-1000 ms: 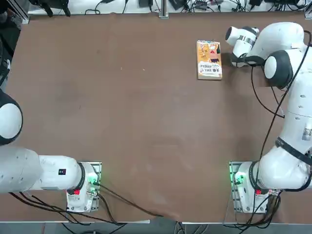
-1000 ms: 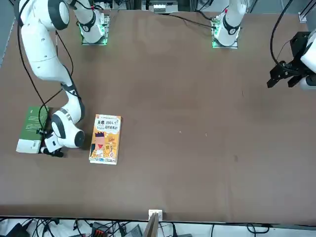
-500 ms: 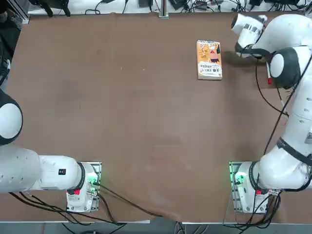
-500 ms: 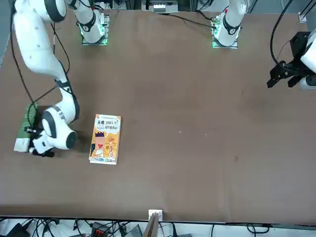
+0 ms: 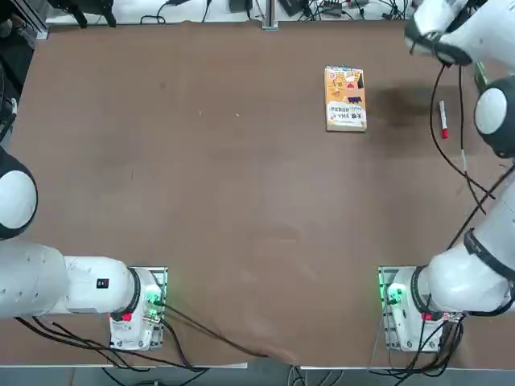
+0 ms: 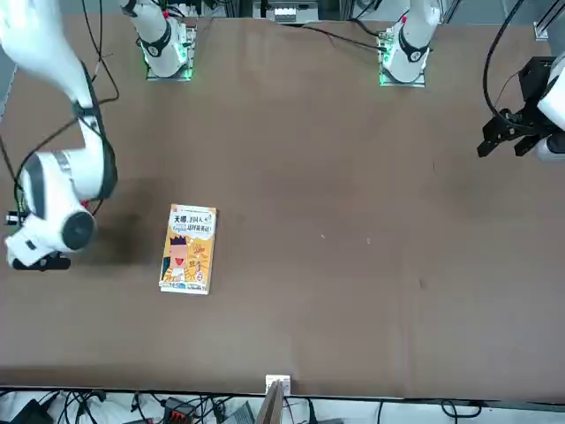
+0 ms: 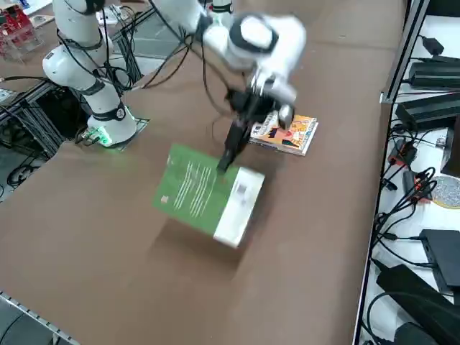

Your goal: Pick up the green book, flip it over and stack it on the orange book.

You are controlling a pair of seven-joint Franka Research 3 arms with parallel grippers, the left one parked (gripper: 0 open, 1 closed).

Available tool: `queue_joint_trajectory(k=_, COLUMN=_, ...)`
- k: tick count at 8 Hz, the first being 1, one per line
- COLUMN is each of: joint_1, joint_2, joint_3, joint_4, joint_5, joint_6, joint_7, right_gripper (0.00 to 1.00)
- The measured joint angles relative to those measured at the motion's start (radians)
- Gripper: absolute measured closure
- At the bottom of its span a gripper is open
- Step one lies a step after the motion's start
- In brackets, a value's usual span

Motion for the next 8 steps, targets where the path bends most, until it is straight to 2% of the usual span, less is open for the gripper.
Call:
queue_joint_trajectory(k=1, joint_1=0.029, joint_2=-0.042, joint_3=0.028, joint_4=0.09, joint_5=0.111, joint_6=-0.086, joint_7=-0.064, right_gripper=0.89)
queue_joint_trajectory(k=3, joint_1=0.137, joint_2=-0.039, joint_3=0.05, joint_4=0.317, joint_5=0.32, joint_6=-0.235, joint_7=-0.087, right_gripper=0.89)
queue_joint_trajectory(k=5, joint_1=0.172, joint_2=-0.009, joint_3=0.045, joint_4=0.41, joint_5=0.595, joint_6=-0.238, joint_7=-0.026, right_gripper=0.89)
queue_joint_trajectory(k=8, joint_1=0.09, joint_2=0.027, joint_3=0.026, joint_4=0.448, joint_5=1.166, joint_6=-0.127, joint_7=0.099, right_gripper=0.89)
